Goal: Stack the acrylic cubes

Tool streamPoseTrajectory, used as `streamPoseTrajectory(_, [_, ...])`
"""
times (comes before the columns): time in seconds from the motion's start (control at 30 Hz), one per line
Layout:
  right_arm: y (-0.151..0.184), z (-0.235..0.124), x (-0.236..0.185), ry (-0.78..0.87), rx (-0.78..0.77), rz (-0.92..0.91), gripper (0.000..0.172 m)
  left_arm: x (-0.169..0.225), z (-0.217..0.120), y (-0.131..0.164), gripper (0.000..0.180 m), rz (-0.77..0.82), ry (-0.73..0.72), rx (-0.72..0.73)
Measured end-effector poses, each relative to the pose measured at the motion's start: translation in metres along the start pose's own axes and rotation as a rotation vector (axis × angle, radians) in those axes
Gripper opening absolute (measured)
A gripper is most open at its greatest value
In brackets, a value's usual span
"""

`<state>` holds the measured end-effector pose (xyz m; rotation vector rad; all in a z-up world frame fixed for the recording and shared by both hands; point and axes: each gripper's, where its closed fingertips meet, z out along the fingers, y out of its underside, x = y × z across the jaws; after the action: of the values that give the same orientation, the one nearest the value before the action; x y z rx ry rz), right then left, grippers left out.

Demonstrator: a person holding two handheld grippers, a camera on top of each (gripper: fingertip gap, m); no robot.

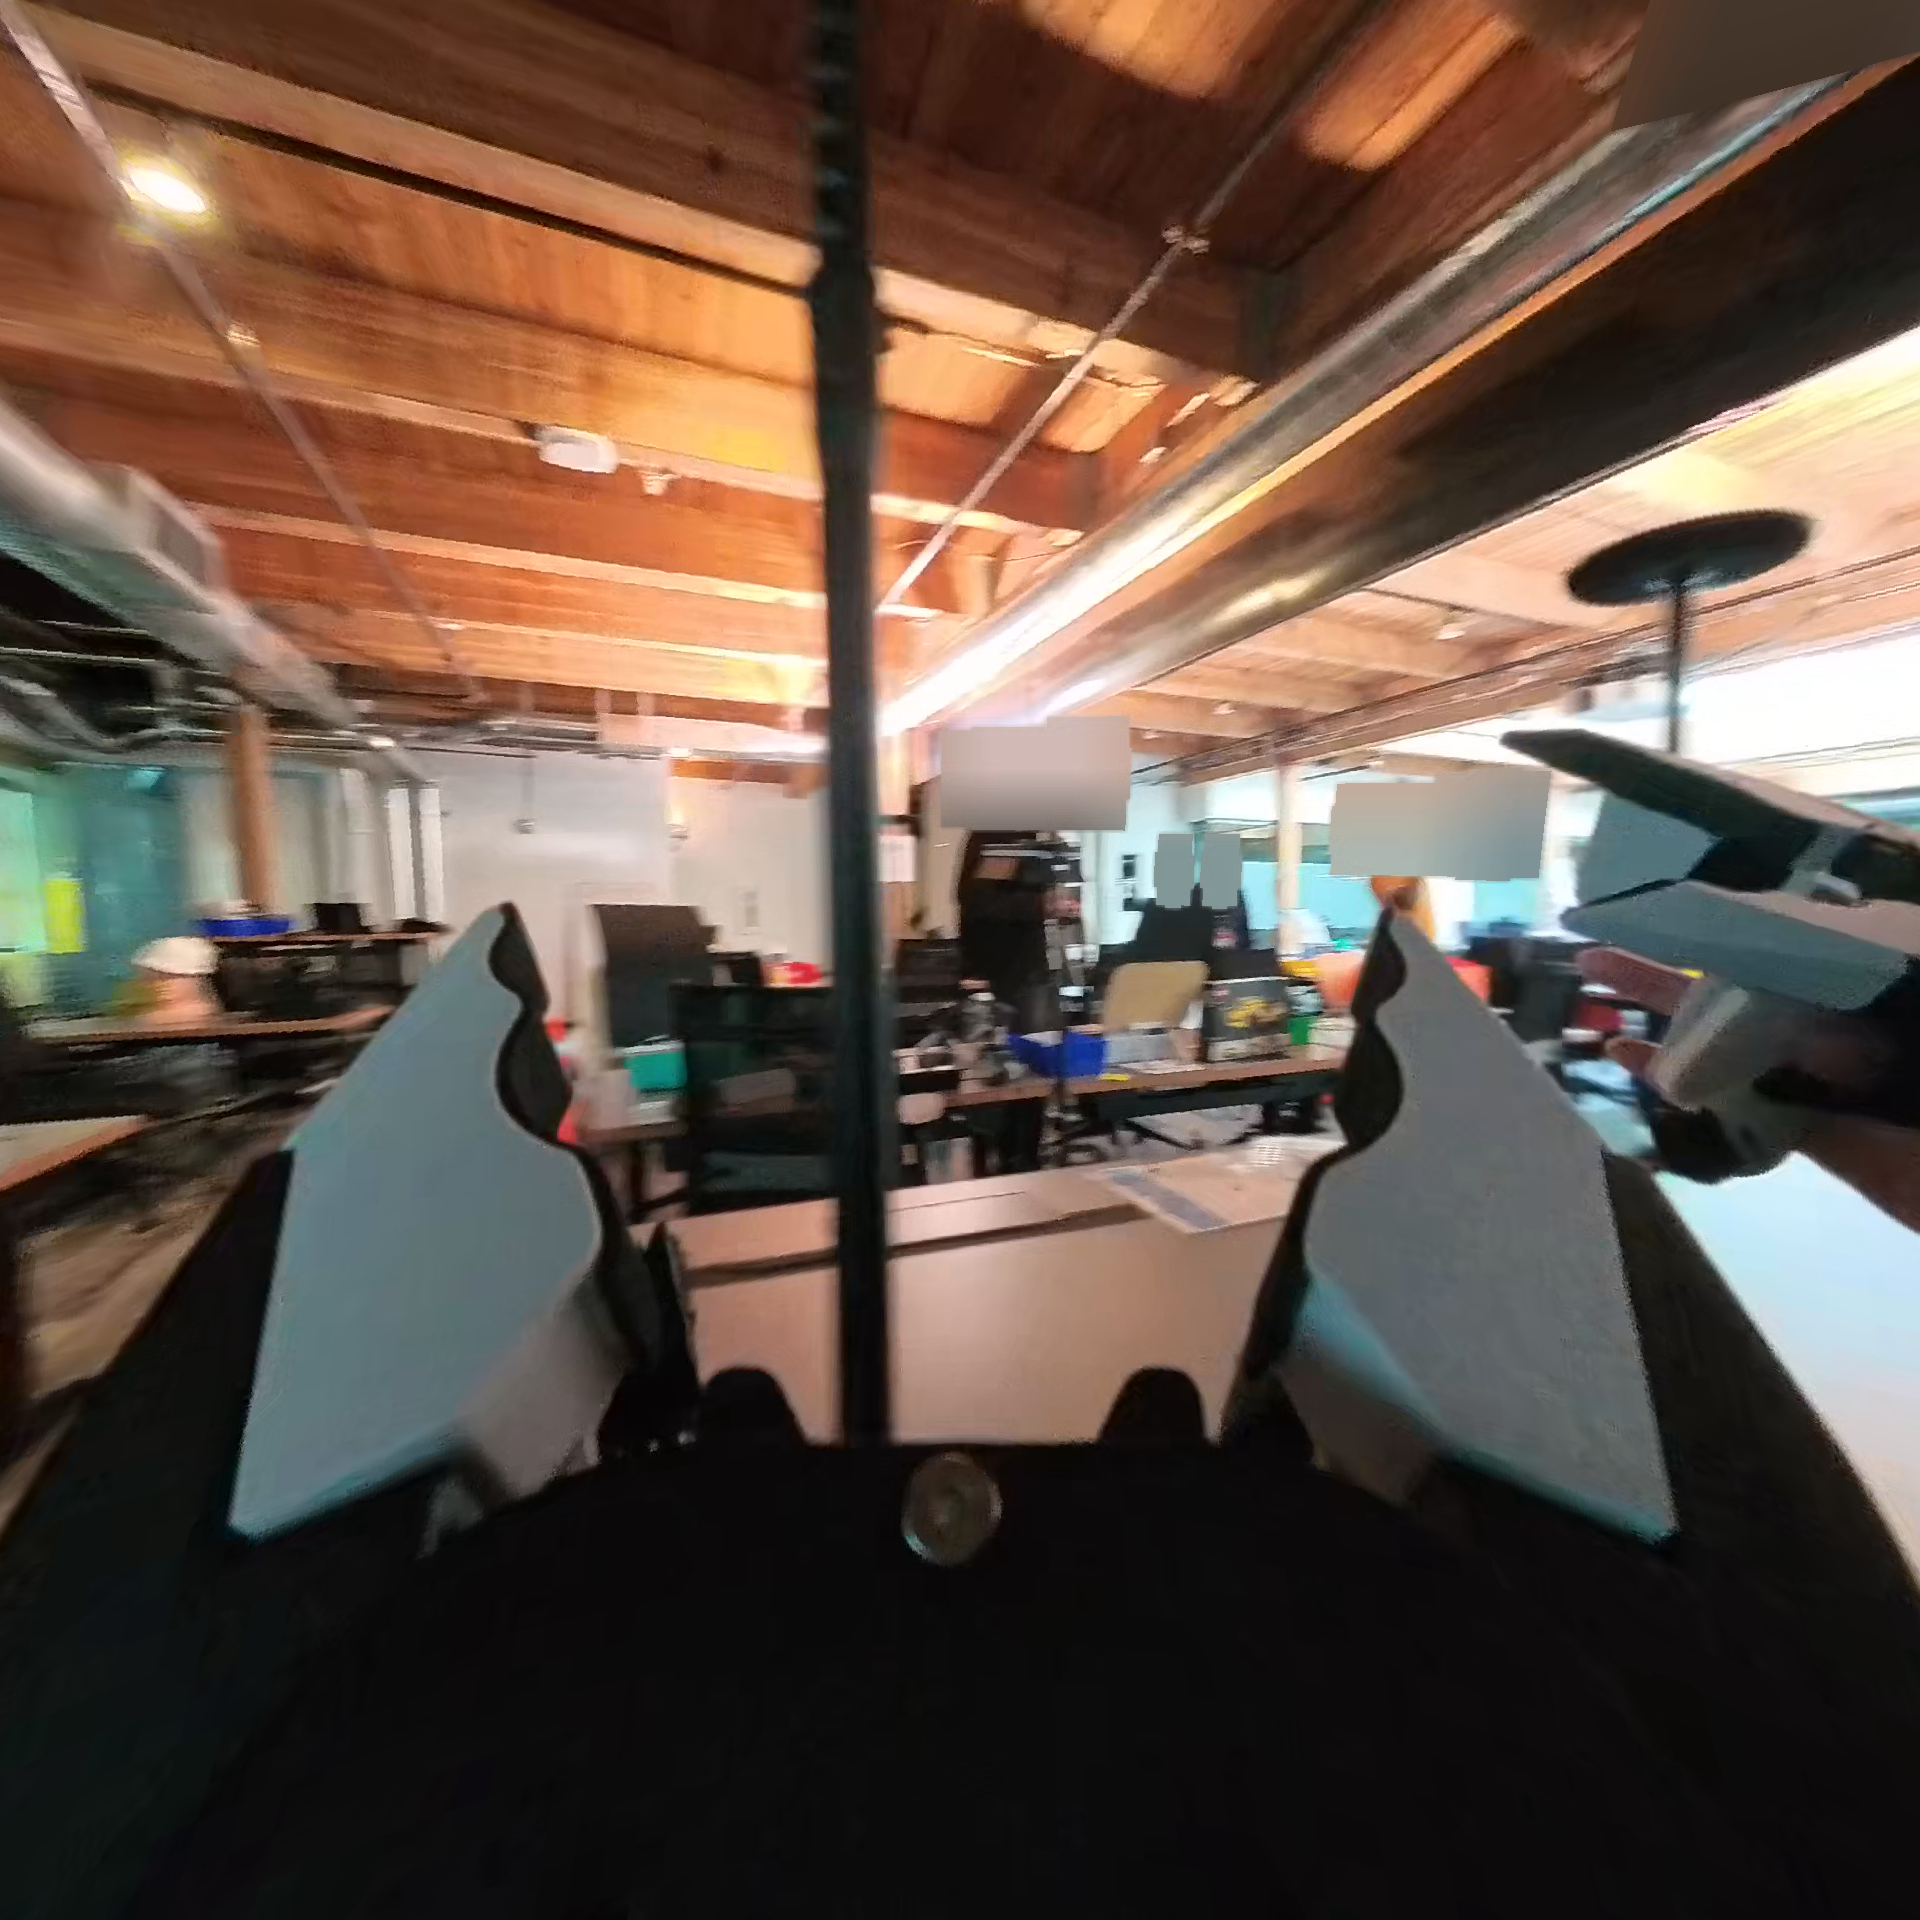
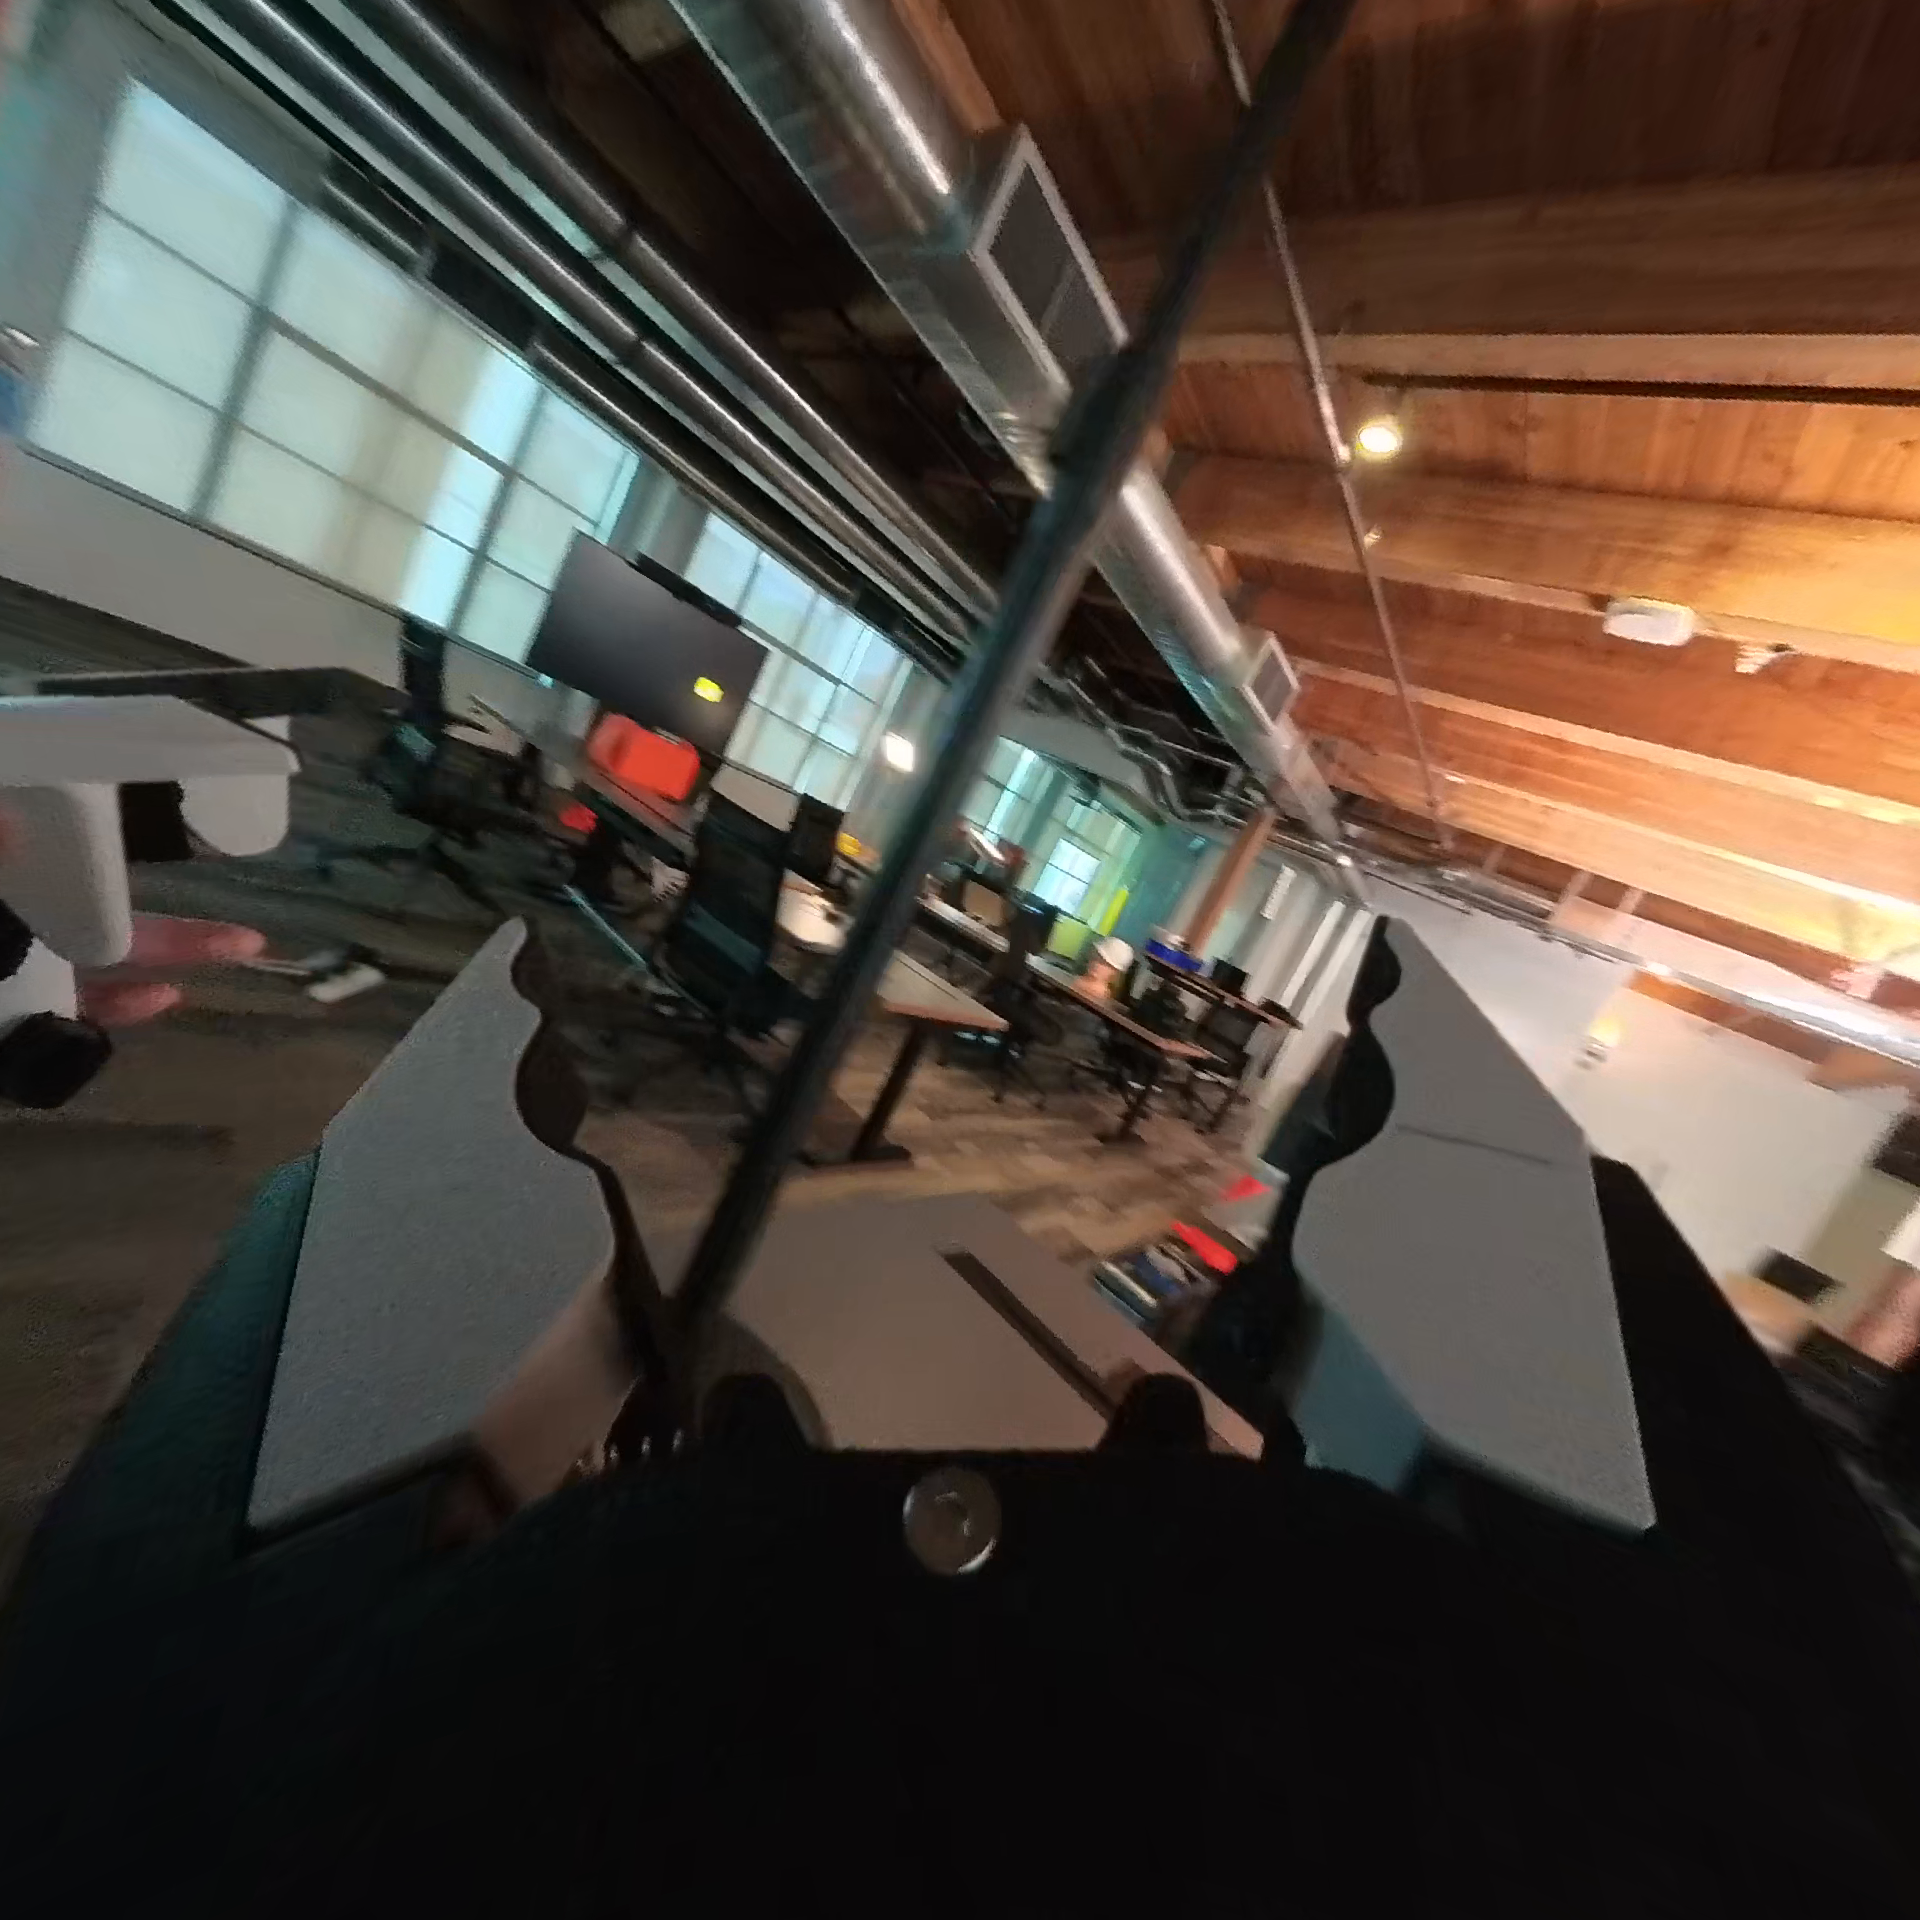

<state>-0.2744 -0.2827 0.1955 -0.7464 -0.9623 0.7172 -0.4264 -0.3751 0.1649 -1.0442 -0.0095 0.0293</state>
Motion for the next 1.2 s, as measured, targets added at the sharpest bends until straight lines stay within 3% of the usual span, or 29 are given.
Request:
streamPoseTrajectory(0.17, [-0.026,0.071,-0.111,-0.155,0.118,0.06,0.145,-0.096,-0.104,-0.053,0.154,0.17,-0.242,-0.053])
streamPoseTrajectory(0.4, [-0.062,0.172,-0.287,-0.284,0.254,0.229,0.146,-0.22,-0.276,-0.137,0.157,0.418,-0.513,-0.195])
streamPoseTrajectory(0.5, [-0.065,0.205,-0.348,-0.346,0.24,0.267,0.147,-0.261,-0.334,-0.154,0.156,0.436,-0.628,-0.248])
streamPoseTrajectory(0.57, [-0.067,0.222,-0.375,-0.382,0.225,0.287,0.148,-0.282,-0.354,-0.157,0.157,0.415,-0.654,-0.275])
streamPoseTrajectory(0.7, [-0.059,0.255,-0.401,-0.392,0.199,0.249,0.147,-0.32,-0.366,-0.151,0.156,0.426,-0.652,-0.296])
streamPoseTrajectory(0.83, [-0.032,0.294,-0.411,-0.378,0.156,0.276,0.146,-0.361,-0.353,-0.132,0.157,0.365,-0.634,-0.266])
streamPoseTrajectory(1.07, [0.032,0.386,-0.405,-0.312,0.136,0.259,0.143,-0.446,-0.28,-0.083,0.157,0.357,-0.503,-0.269])
streamPoseTrajectory(1.2, [0.084,0.453,-0.373,-0.209,0.107,0.266,0.143,-0.52,-0.217,-0.048,0.157,0.373,-0.443,-0.266])
